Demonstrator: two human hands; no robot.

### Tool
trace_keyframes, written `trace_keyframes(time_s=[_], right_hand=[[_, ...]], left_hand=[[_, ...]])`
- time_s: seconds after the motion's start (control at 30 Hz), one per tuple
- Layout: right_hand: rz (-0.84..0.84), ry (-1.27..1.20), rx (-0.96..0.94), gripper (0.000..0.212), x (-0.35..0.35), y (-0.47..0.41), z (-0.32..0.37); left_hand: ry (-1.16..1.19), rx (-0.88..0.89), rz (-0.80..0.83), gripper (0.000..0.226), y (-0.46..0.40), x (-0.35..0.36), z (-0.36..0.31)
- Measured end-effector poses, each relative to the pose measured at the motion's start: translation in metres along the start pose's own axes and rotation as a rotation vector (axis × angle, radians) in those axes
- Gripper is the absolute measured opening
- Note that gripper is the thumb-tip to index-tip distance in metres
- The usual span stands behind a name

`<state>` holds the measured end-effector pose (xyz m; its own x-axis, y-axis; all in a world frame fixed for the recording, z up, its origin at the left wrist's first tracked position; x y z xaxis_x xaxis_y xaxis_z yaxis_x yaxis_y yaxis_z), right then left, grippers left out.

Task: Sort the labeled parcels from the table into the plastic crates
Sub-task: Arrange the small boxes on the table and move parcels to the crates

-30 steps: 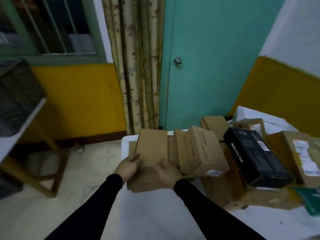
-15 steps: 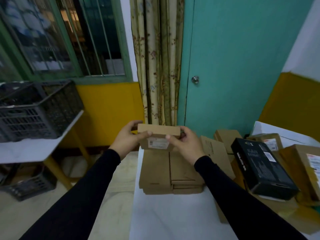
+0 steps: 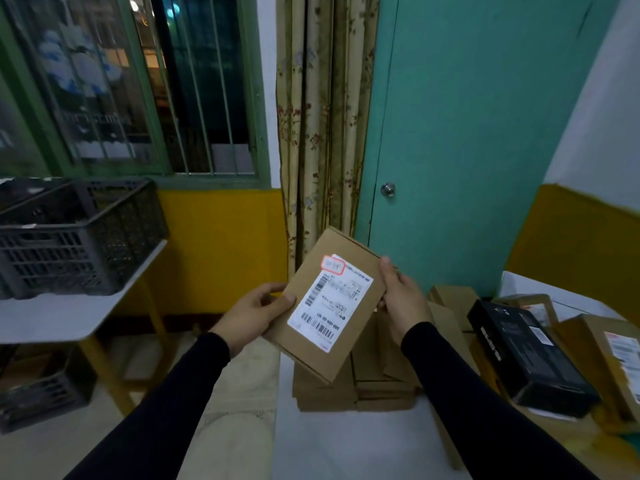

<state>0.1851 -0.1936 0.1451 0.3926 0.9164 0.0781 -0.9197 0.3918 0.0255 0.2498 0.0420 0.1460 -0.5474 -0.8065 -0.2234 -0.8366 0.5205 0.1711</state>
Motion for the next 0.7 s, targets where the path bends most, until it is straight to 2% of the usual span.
trace_keyframes(time_s=[0.13, 0.23, 0.3, 0.47, 0.53, 0.6, 0.63, 0.7], right_hand=[[-0.066, -0.121, 0.058, 0.044, -0.003, 0.003, -0.006], [-0.112, -0.257, 0.129, 0.037, -0.001, 0.007, -0.010], [-0.126, -0.315, 0.141, 0.033, 0.000, 0.009, -0.010], [-0.111, -0.188, 0.180, 0.025, -0.004, 0.002, -0.011], [-0.152, -0.032, 0.147, 0.031, -0.011, -0.005, -0.012], [-0.218, 0.355, 0.028, 0.049, -0.018, -0.007, -0.004], [-0.201, 0.510, -0.069, 0.057, -0.018, -0.005, 0.003], [-0.010, 0.665, -0.219, 0.069, -0.006, 0.001, 0.012]], left_hand=[[0.114, -0.033, 0.055, 0.032, 0.004, -0.006, 0.005], [0.252, -0.007, 0.006, 0.031, 0.005, -0.015, -0.005], [0.226, 0.027, -0.022, 0.035, 0.004, -0.020, -0.013], [0.062, 0.143, -0.134, 0.031, 0.009, -0.024, -0.034], [-0.012, 0.153, -0.123, 0.029, 0.011, -0.022, -0.039], [-0.090, 0.152, -0.109, 0.028, 0.013, -0.021, -0.043], [-0.147, 0.149, -0.093, 0.029, 0.013, -0.020, -0.045], [-0.229, 0.158, -0.056, 0.033, 0.013, -0.019, -0.052]])
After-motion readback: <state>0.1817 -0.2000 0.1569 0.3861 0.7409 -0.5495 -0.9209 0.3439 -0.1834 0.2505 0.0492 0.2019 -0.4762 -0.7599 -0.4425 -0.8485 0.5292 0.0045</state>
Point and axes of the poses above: each hand's wrist, its own y-axis away from the middle knuckle, its own x-axis out of the palm, z = x × y, the point moved 4 cm from there along -y, towards the middle knuckle, and after that the axes turned 10 degrees about z, right-handed, at the moved point
